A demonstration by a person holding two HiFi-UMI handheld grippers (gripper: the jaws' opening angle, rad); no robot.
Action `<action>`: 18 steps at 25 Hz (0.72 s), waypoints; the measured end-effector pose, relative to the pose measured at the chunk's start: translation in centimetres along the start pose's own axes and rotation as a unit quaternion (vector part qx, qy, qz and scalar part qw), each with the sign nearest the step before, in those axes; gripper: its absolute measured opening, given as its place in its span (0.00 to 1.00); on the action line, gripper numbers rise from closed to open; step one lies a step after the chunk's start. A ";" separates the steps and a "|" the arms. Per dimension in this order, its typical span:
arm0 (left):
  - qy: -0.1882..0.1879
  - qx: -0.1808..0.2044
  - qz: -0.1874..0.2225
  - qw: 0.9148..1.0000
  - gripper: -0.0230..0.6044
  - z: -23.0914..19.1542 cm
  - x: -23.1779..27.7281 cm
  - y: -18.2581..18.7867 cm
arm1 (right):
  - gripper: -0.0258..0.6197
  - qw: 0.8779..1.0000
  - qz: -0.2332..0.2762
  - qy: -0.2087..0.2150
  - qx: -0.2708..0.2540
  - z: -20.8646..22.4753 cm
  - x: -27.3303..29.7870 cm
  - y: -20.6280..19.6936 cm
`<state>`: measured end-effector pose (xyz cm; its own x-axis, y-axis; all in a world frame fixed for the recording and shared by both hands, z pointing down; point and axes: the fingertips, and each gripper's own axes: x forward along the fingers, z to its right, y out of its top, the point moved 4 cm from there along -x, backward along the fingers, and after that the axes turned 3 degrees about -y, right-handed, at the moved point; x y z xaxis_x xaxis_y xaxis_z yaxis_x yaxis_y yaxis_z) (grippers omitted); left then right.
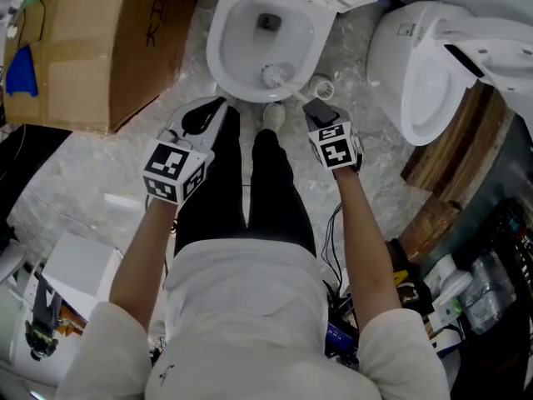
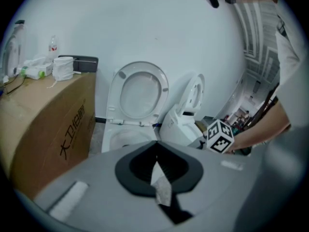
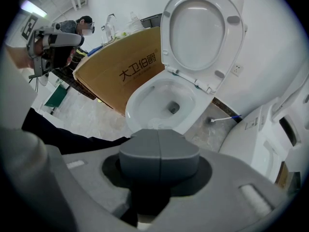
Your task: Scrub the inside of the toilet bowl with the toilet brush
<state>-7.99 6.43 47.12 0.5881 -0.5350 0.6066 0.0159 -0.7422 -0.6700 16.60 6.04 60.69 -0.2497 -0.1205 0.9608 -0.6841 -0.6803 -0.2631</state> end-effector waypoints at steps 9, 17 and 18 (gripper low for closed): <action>-0.003 -0.004 0.002 1.000 0.01 -0.7 -0.3 -0.3 | 0.26 0.999 0.015 0.025 0.018 -2.6 0.6 1.7; -0.003 -0.009 -0.004 1.000 0.01 -1.7 -0.2 -0.5 | 0.26 0.998 0.032 -0.001 0.056 0.2 1.3 2.8; -0.003 -0.010 -0.004 1.000 0.01 -1.8 -0.1 -0.5 | 0.26 0.998 0.031 -0.002 0.057 0.5 1.5 3.0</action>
<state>-9.54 6.15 48.18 0.5933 -0.5259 0.6095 0.0051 -0.7546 -0.6561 14.51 3.45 61.42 -0.2852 -0.1676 0.9437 -0.5846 -0.7498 -0.3099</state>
